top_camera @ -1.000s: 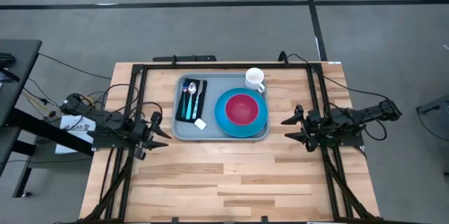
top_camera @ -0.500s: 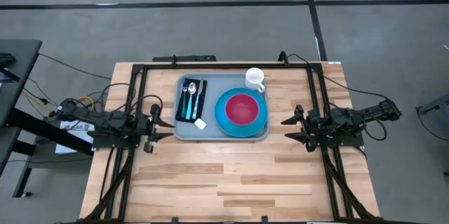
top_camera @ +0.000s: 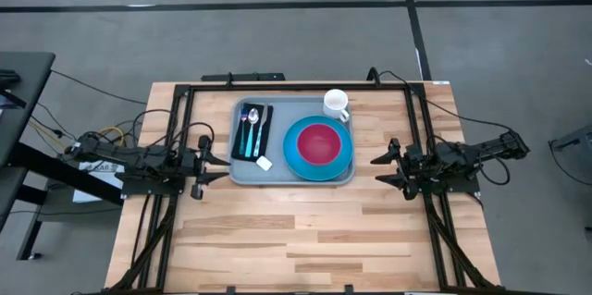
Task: Set up tray
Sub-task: Return to Home Position
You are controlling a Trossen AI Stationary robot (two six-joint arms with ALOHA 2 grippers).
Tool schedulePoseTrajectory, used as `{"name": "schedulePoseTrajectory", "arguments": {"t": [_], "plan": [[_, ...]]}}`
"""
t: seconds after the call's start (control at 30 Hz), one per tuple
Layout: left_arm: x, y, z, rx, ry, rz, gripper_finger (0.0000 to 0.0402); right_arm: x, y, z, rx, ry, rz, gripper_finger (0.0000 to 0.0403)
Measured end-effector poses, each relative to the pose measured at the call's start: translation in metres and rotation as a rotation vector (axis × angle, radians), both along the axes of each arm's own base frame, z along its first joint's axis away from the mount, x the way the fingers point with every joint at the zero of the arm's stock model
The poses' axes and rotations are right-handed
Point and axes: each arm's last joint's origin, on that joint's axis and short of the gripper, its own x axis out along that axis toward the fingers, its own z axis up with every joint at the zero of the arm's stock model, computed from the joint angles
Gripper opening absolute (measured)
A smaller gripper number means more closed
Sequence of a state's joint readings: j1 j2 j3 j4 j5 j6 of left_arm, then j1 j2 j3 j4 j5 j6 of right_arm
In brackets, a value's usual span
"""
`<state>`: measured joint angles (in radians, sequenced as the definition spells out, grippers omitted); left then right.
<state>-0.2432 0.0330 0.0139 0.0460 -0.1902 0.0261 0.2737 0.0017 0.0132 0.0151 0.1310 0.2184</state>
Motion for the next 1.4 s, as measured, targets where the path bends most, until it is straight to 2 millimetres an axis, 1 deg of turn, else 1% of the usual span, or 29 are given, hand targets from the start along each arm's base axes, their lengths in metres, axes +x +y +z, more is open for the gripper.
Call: {"name": "schedulePoseTrajectory", "arguments": {"t": [1.4], "plan": [[0.0000, 0.0000, -0.0003, -0.022, 0.002, -0.001, 0.0119, 0.0000, 0.0000, 0.0000, 0.000, 0.000, 0.000, 0.0244]]}}
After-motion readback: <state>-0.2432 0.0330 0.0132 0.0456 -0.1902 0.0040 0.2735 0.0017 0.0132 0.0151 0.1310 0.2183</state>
